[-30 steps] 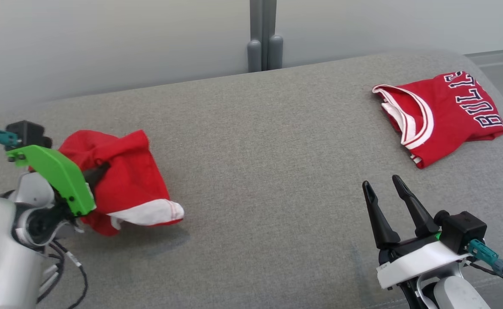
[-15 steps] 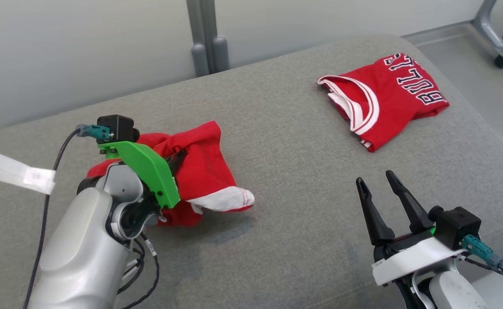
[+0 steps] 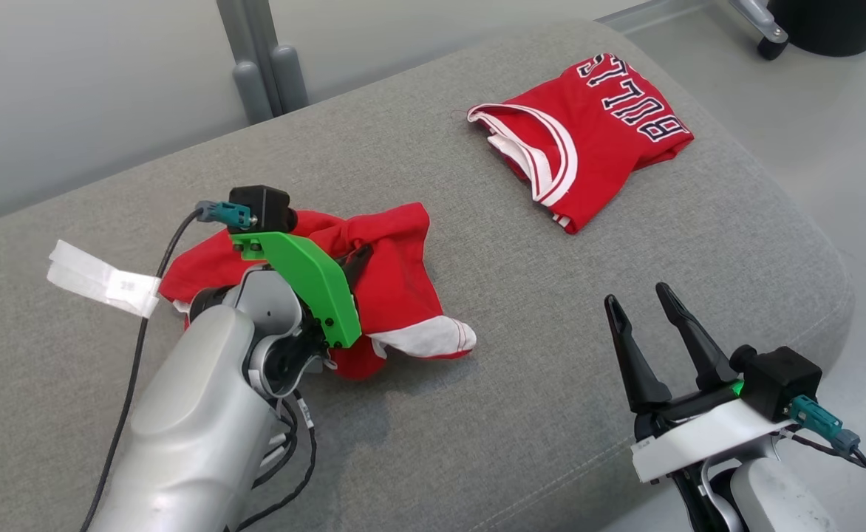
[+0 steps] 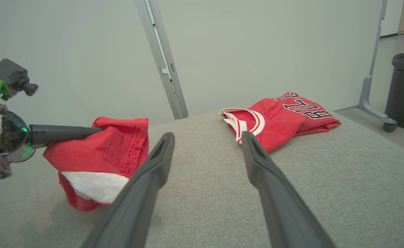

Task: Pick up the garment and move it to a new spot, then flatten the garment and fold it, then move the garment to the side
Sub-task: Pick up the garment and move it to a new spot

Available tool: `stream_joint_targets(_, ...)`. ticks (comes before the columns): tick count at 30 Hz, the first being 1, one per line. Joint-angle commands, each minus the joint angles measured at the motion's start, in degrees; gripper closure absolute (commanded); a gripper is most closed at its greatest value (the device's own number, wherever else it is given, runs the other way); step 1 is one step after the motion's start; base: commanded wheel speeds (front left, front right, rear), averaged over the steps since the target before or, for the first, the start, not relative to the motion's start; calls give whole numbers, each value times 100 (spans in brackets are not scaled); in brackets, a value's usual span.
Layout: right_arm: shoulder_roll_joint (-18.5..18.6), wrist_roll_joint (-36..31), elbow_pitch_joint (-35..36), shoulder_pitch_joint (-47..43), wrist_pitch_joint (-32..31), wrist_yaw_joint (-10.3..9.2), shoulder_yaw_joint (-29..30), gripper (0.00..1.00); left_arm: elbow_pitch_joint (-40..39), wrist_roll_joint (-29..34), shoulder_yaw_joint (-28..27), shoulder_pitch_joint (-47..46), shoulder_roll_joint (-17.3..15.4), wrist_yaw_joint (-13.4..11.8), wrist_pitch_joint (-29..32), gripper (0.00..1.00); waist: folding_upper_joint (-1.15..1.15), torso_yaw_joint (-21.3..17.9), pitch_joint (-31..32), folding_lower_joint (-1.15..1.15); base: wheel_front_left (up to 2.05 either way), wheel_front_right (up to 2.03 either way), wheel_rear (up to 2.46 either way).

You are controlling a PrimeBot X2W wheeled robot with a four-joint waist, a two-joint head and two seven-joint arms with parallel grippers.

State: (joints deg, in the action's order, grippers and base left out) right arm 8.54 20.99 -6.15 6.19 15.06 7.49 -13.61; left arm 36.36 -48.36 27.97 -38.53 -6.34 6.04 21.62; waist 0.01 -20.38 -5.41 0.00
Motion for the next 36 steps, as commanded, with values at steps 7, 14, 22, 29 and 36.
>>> stream_joint_targets(7, -6, -37, 3, 24, 19, 0, 72, 0, 228, -92, 167, -217, 132, 123, -463, 0, -1, 86, -39, 0, 0, 0, 0)
stream_joint_targets(14, 27, -38, -30, 2, 19, 0, 80, 0, 258, -219, 339, -278, 138, 151, -869, 0, -1, 406, 41, 0, 0, 0, 0)
stream_joint_targets(22, 90, -53, -10, -83, 20, 0, 177, 0, 130, -99, 526, -127, -64, 150, -1433, 0, -1, 739, 137, 0, 0, 0, 0)
stream_joint_targets(29, 165, -77, 63, -213, 20, 0, 333, 0, -260, 330, 618, 232, -463, -8, -2188, 0, -1, 1090, 243, 0, 0, 0, 0)
stream_joint_targets(36, 178, -93, 72, -356, 20, 0, 383, 0, -948, 520, 468, 780, -873, -393, -2686, 0, -1, 1281, 381, 0, 0, 0, 0)
